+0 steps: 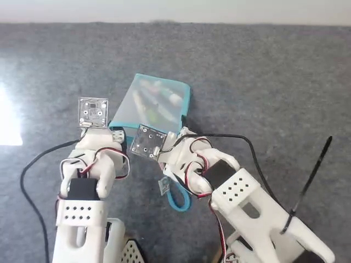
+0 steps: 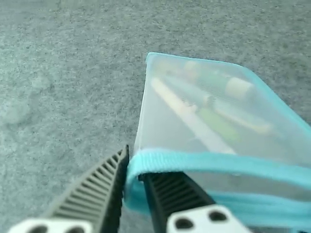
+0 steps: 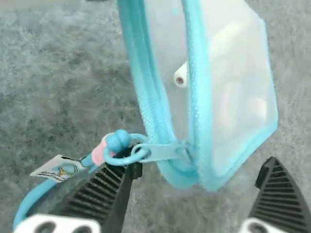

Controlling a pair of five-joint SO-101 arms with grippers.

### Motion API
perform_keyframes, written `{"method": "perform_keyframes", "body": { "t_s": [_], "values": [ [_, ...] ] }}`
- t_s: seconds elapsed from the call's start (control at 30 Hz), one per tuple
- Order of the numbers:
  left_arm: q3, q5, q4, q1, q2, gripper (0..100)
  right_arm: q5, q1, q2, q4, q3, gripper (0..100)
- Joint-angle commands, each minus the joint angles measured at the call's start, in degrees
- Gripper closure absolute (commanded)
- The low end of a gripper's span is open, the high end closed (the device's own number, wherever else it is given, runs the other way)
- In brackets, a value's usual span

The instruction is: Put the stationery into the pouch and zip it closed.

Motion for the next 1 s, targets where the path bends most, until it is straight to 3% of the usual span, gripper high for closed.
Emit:
{"method": "perform_keyframes", "body": {
  "t_s": [0.0, 0.13, 0.5, 0.87, 0.97],
  "values": [
    [-3.3, 0.9, 0.5, 0.6, -0.5, 99, 0.0, 3.0, 0.0, -0.8, -3.1, 63.0],
    [-3.5, 0.9, 0.5, 0.7, -0.5, 99, 6.4, 6.2, -1.6, 7.8, -6.4, 63.0],
    [-3.4, 0.9, 0.7, 1.0, -0.5, 99, 2.5, 2.8, -0.3, 4.5, -6.9, 64.1],
    [-3.3, 0.9, 0.7, 1.0, -0.5, 99, 2.2, 2.6, 2.1, 2.2, -7.0, 97.6],
    [-3.3, 0.9, 0.7, 1.0, -0.5, 99, 2.1, 2.8, 2.1, 2.2, -7.0, 98.7]
  ]
}}
